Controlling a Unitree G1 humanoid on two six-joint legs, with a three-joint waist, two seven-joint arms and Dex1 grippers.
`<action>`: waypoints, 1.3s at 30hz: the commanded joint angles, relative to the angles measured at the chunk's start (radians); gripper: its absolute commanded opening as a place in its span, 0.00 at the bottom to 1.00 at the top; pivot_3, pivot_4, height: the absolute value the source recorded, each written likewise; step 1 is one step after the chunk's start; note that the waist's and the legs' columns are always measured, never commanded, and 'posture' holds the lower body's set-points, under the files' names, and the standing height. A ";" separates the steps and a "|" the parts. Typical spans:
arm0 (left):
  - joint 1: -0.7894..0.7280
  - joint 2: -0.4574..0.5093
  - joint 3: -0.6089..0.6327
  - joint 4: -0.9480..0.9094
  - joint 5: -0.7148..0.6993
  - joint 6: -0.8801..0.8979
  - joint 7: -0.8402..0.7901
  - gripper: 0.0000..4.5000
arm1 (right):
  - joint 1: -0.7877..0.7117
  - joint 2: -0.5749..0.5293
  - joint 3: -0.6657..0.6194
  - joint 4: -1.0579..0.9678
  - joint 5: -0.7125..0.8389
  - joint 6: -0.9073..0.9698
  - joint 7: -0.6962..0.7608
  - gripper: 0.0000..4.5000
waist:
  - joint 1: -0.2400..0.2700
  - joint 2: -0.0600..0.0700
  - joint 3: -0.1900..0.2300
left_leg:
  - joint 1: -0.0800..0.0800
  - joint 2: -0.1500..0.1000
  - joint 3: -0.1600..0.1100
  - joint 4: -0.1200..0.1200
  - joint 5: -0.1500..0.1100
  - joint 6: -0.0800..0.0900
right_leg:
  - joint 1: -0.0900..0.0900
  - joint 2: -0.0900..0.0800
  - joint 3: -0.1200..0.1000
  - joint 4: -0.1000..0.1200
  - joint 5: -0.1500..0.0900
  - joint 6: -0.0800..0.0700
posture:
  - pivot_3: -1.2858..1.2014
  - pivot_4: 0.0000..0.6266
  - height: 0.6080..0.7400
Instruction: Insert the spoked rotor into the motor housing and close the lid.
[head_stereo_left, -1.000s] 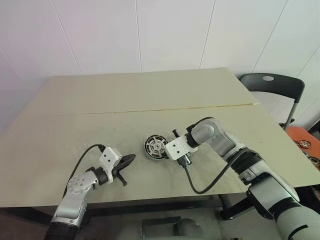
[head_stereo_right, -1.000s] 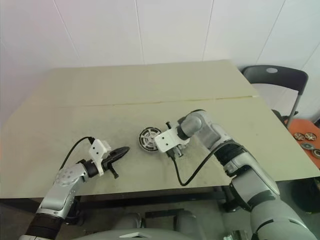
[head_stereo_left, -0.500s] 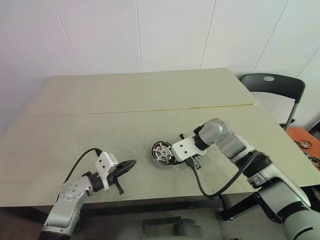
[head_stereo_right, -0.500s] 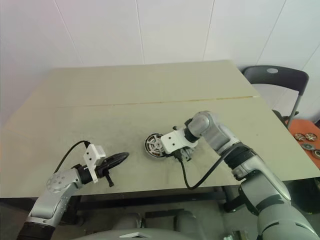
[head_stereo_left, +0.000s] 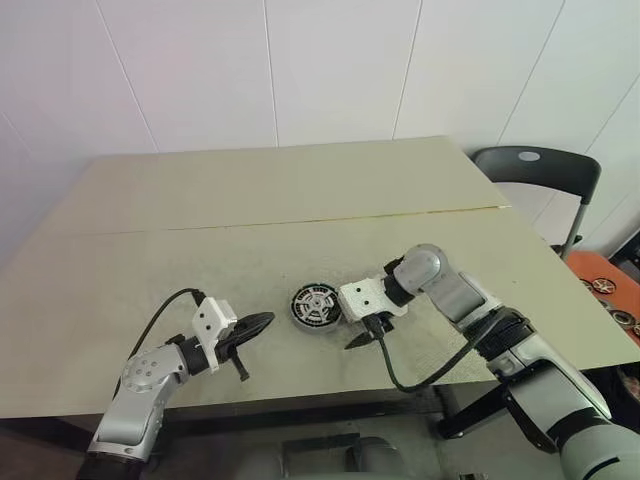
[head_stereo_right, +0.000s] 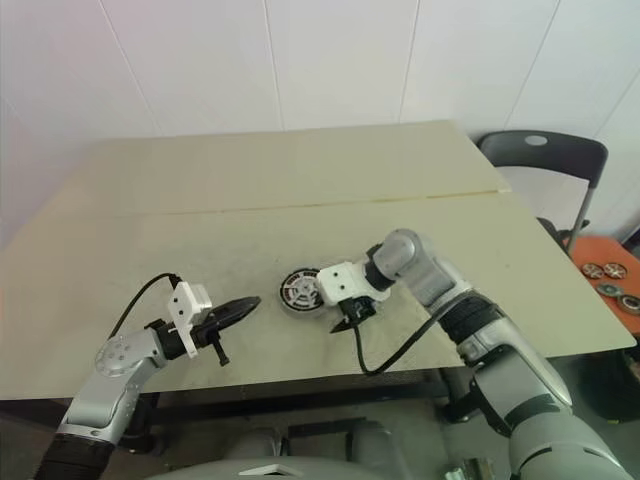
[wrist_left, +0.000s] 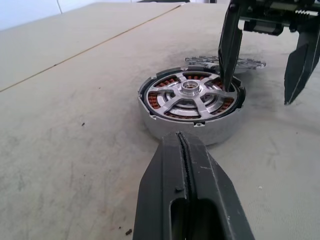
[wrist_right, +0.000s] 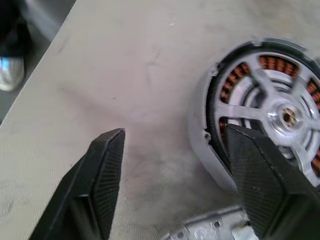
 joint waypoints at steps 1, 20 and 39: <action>-0.007 -0.002 -0.005 -0.008 0.025 -0.021 0.023 0.00 | 0.002 0.014 -0.127 -0.049 0.108 0.109 -0.049 0.72 | 0.002 0.000 0.000 | -0.001 0.000 0.000 0.000 0.000 0.000 | -0.001 0.000 0.000 0.000 0.000 0.000 | 0.52 0.00 1.00; -0.009 -0.006 -0.074 0.047 0.081 0.017 0.027 0.00 | 0.455 0.150 -0.792 -0.440 0.947 1.462 -0.508 0.72 | 0.000 0.002 0.001 | -0.003 -0.001 0.002 -0.002 0.000 0.000 | -0.002 0.000 0.000 -0.003 -0.003 0.004 | 0.52 0.00 1.00; -0.010 -0.006 -0.081 0.012 0.078 0.053 0.039 0.00 | 0.486 0.213 -0.815 -0.343 0.896 1.302 -0.792 0.72 | -0.002 0.002 0.002 | -0.003 0.000 0.005 -0.003 0.000 0.000 | -0.002 0.000 0.000 -0.005 -0.003 0.005 | 0.52 0.00 1.00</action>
